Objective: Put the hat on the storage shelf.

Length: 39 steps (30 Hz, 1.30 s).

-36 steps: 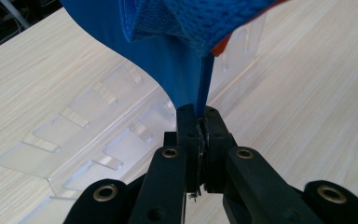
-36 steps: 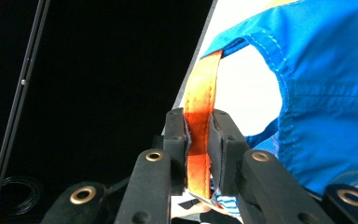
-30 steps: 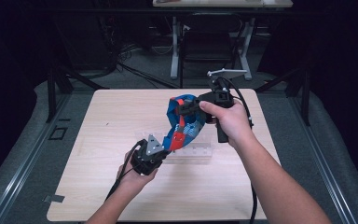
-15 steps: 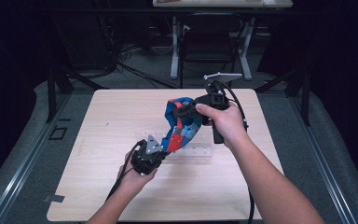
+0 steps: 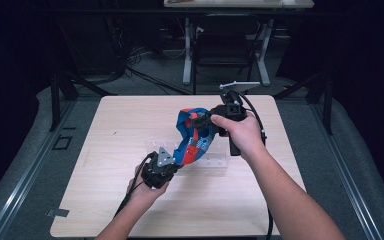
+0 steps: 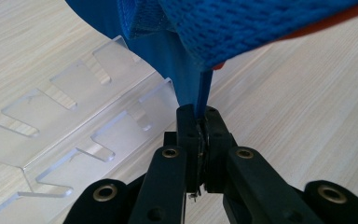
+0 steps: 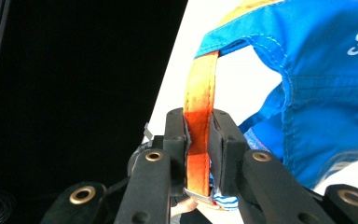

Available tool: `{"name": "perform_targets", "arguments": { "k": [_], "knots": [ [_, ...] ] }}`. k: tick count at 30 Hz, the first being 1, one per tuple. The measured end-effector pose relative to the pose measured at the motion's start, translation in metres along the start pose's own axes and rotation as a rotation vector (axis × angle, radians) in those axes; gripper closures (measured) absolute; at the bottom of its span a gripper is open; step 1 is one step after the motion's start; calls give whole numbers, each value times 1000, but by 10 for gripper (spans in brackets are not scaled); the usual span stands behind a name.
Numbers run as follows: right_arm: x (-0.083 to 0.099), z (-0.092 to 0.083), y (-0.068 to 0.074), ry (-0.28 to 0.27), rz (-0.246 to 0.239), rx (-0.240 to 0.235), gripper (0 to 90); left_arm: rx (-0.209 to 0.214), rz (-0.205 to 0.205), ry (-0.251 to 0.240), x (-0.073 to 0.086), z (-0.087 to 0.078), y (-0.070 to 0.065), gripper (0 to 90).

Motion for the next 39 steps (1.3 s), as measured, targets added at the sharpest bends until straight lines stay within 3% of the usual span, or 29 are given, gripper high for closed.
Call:
{"name": "perform_targets", "arguments": {
  "k": [7,39],
  "knots": [
    [1,3,-7,1,4,26,780,3,-11,6,6,5,1,885],
    [1,4,-14,3,17,40,776,-7,-30,-3,8,-1,2,843]
  ]
}}
Point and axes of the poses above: each handheld gripper's, and its own axes: z roughly forward along the jaws, x roughly out of its underside, y roughly to its left, the point moved 7 cm from there along z, roughly forward along the jaws, and after that the axes turned 6 degrees about x, right-handed, at the moved point
